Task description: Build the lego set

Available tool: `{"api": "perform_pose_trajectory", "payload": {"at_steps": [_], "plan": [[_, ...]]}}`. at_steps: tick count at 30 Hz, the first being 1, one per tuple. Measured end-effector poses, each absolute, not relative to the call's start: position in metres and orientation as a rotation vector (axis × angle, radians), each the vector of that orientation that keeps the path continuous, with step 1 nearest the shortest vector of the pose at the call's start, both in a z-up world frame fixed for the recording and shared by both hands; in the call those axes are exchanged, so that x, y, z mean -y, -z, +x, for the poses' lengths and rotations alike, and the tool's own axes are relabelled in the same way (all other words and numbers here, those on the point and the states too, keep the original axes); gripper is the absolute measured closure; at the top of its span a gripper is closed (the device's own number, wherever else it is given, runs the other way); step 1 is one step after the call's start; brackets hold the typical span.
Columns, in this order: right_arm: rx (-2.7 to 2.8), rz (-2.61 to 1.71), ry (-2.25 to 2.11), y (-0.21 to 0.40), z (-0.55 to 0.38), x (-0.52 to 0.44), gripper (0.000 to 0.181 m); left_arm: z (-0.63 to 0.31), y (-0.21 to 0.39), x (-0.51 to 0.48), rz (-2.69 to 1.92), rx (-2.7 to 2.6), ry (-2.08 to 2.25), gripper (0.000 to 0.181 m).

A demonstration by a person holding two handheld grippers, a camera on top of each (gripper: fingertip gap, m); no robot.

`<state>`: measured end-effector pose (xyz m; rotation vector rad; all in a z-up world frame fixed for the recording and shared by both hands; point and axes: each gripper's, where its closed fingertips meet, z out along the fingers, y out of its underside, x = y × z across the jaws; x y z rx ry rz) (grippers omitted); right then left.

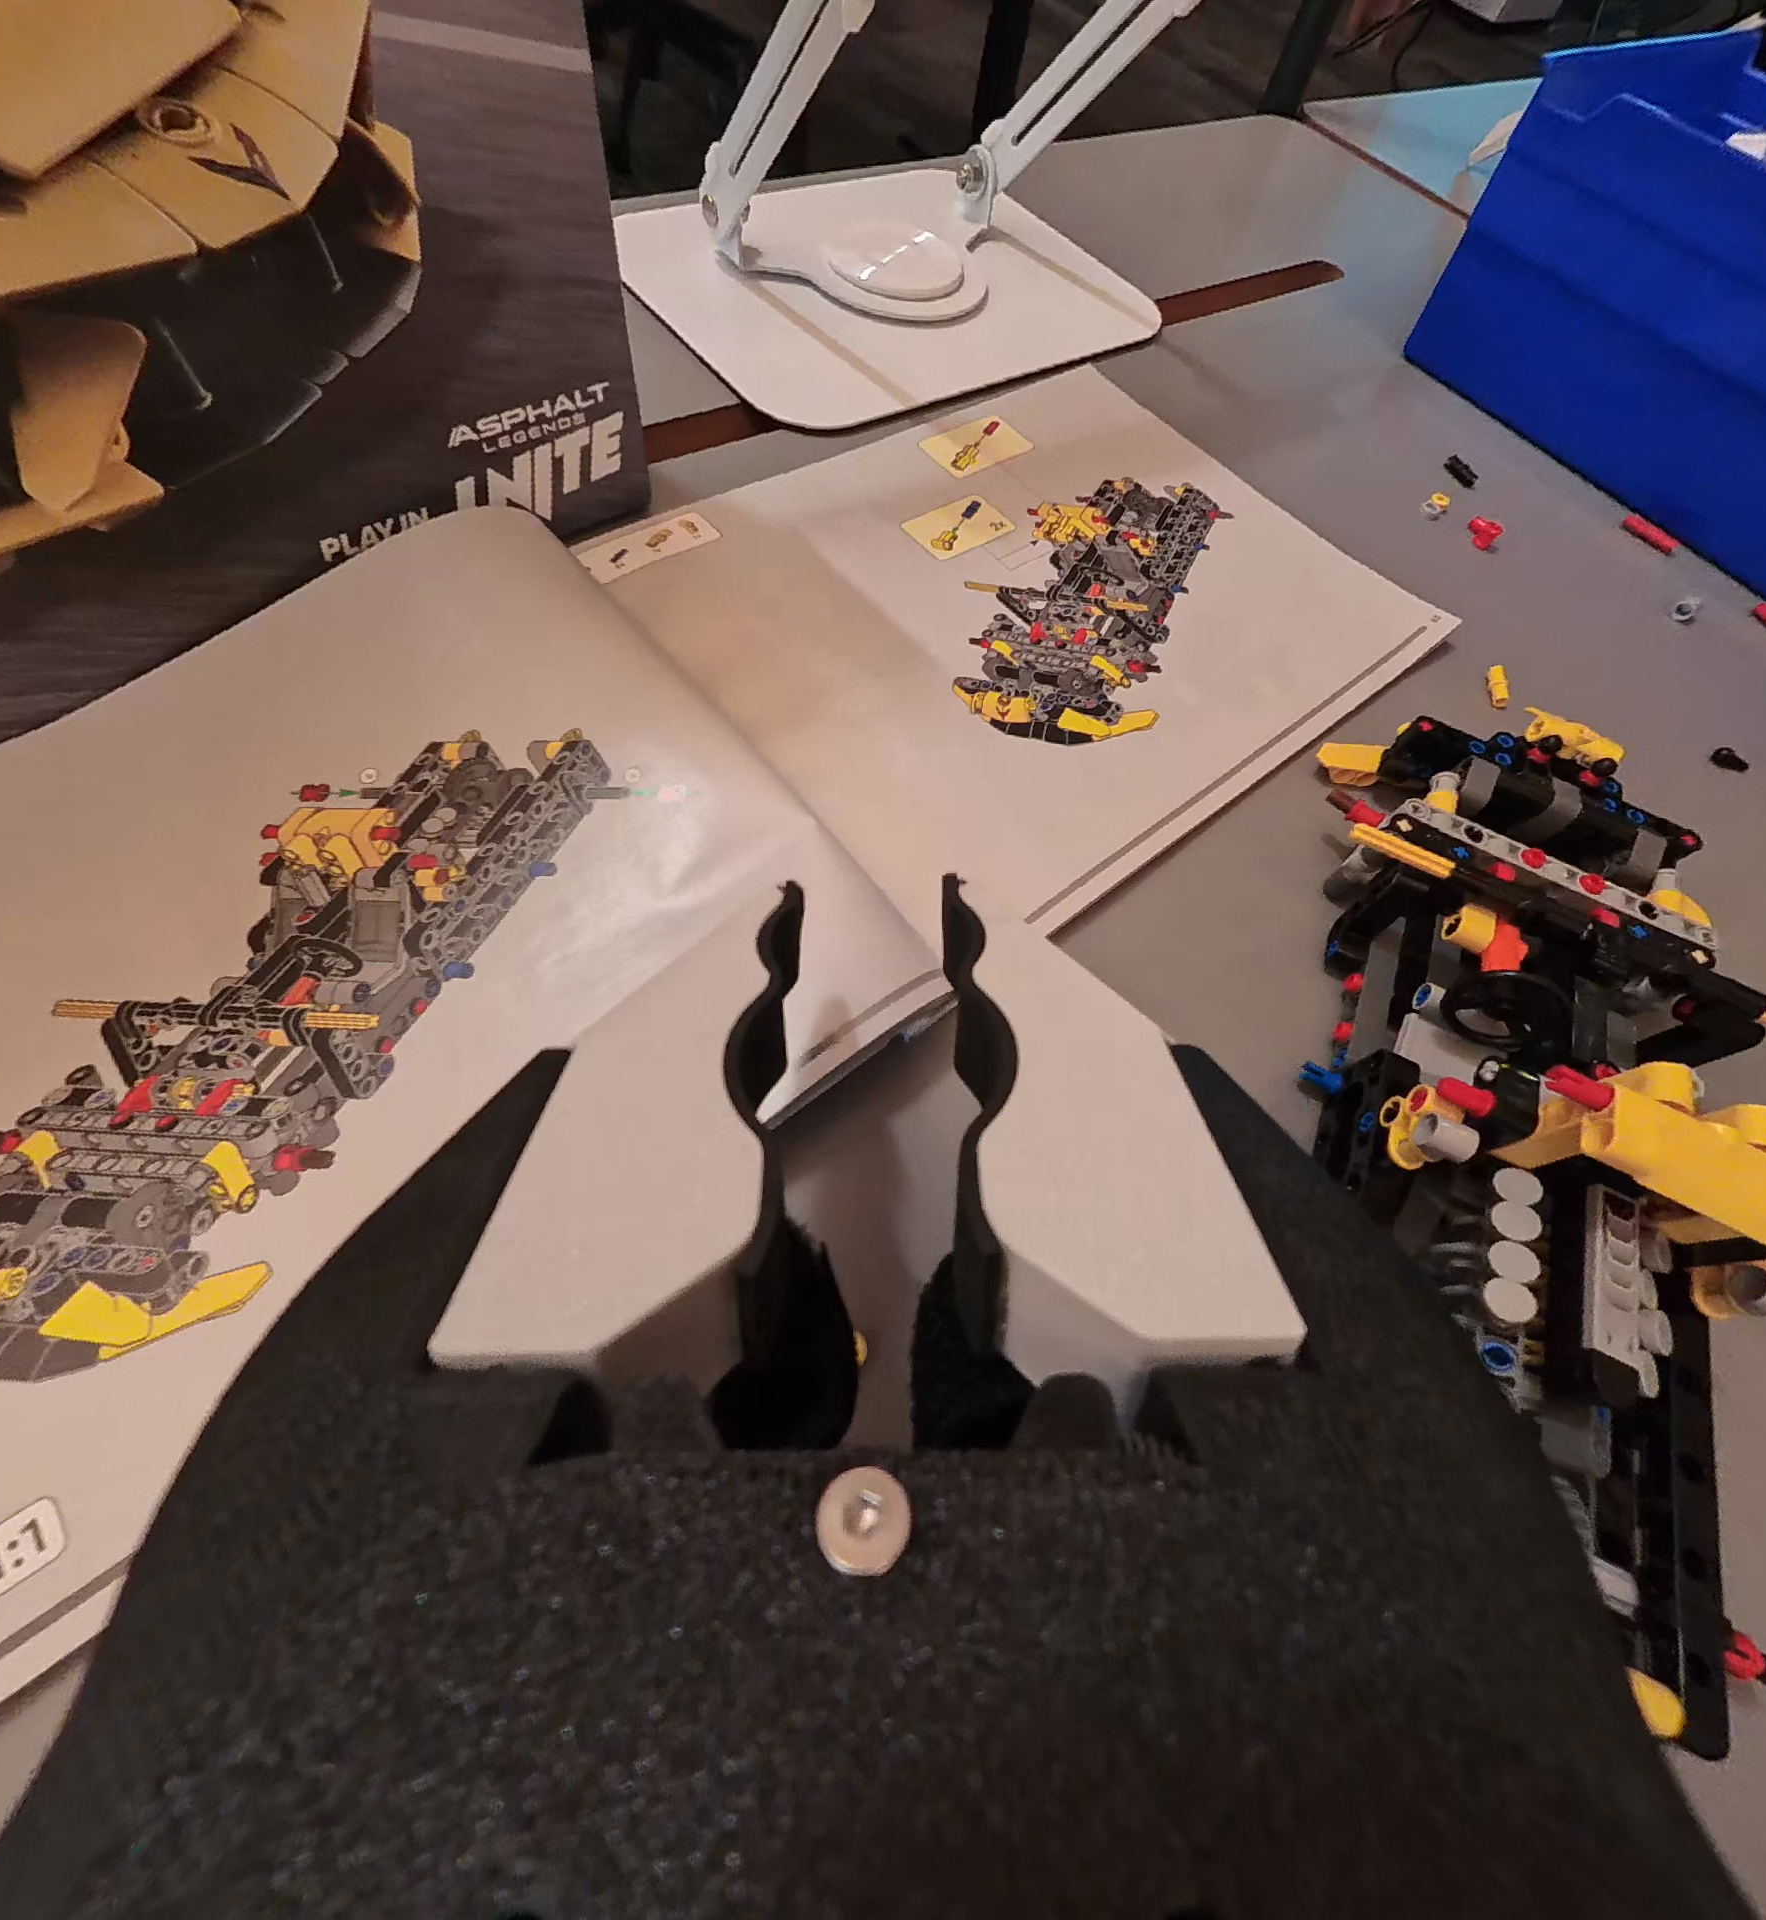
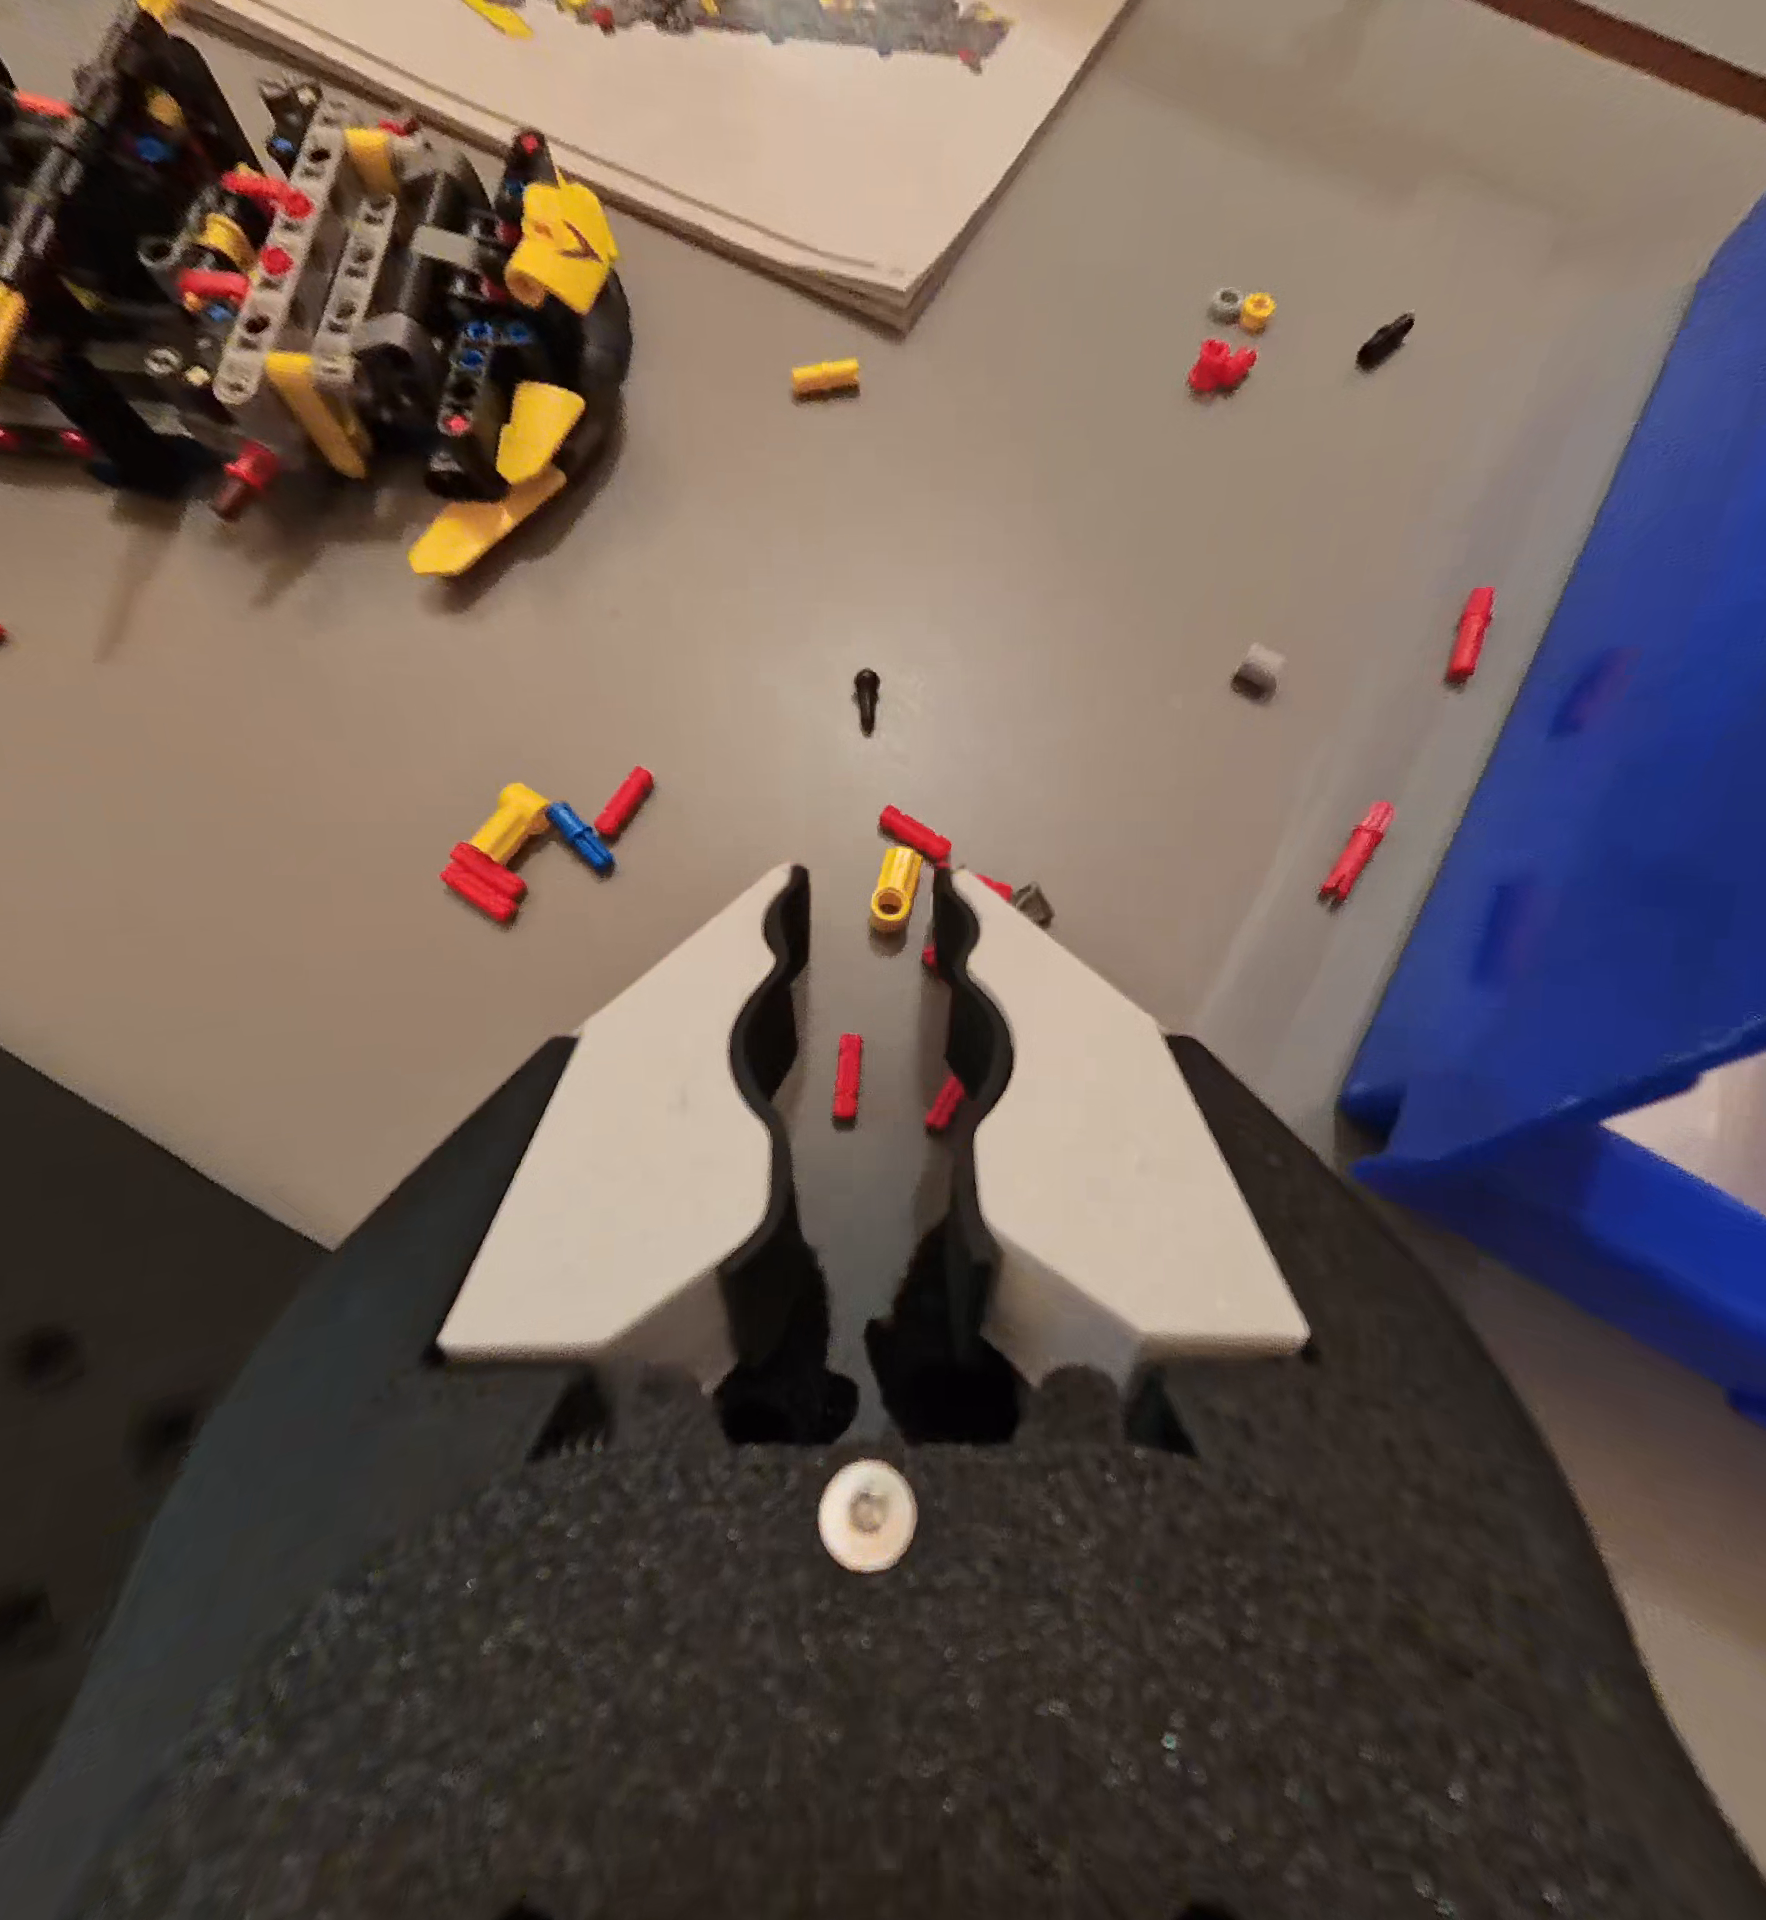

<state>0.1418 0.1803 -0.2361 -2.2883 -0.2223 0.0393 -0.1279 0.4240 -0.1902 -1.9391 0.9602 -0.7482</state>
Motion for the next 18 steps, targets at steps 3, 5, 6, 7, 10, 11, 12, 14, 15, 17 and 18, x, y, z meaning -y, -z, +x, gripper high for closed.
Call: {"api": "perform_pose_trajectory", "payload": {"at_steps": [3, 5, 6, 7, 10, 11, 12, 14, 15, 17, 18], "plan": [[0.219, -2.307, 0.012, 0.242, 0.147, -0.179, 0.166, -0.129, 0.191, -0.425, -1.944, -0.955, 0.746, 0.154], [0.222, -2.302, 0.028, 0.242, 0.147, -0.179, 0.175, -0.129, 0.19, -0.426, -1.943, -0.953, 0.748, 0.154], [0.226, -2.306, 0.037, 0.242, 0.148, -0.179, 0.175, -0.129, 0.19, -0.425, -1.941, -0.954, 0.747, 0.154], [0.241, -2.308, 0.026, 0.24, 0.145, -0.179, 0.175, -0.129, 0.19, -0.425, -1.94, -0.956, 0.745, 0.154], [0.398, -2.217, -0.173, 0.216, 0.096, -0.18, 0.175, -0.128, 0.19, -0.425, -1.937, -0.963, 0.736, 0.154], [0.489, -2.202, -0.25, 0.211, 0.071, -0.178, 0.175, -0.128, 0.19, -0.424, -1.938, -0.965, 0.736, 0.154], [0.581, -2.198, -0.304, 0.21, 0.047, -0.175, 0.175, -0.128, 0.191, -0.424, -1.937, -0.965, 0.737, 0.154], [0.756, -2.192, -0.358, 0.214, 0.005, -0.17, 0.175, -0.128, 0.191, -0.424, -1.939, -0.969, 0.737, 0.154], [0.818, -2.196, -0.36, 0.218, -0.01, -0.169, 0.175, -0.128, 0.191, -0.424, -1.939, -0.97, 0.735, 0.154], [0.893, -2.196, -0.347, 0.224, -0.03, -0.171, 0.175, -0.128, 0.191, -0.424, -1.937, -0.968, 0.731, 0.154], [0.912, -2.194, -0.351, 0.227, -0.037, -0.173, 0.175, -0.129, 0.19, -0.425, -1.936, -0.966, 0.73, 0.154]]}}
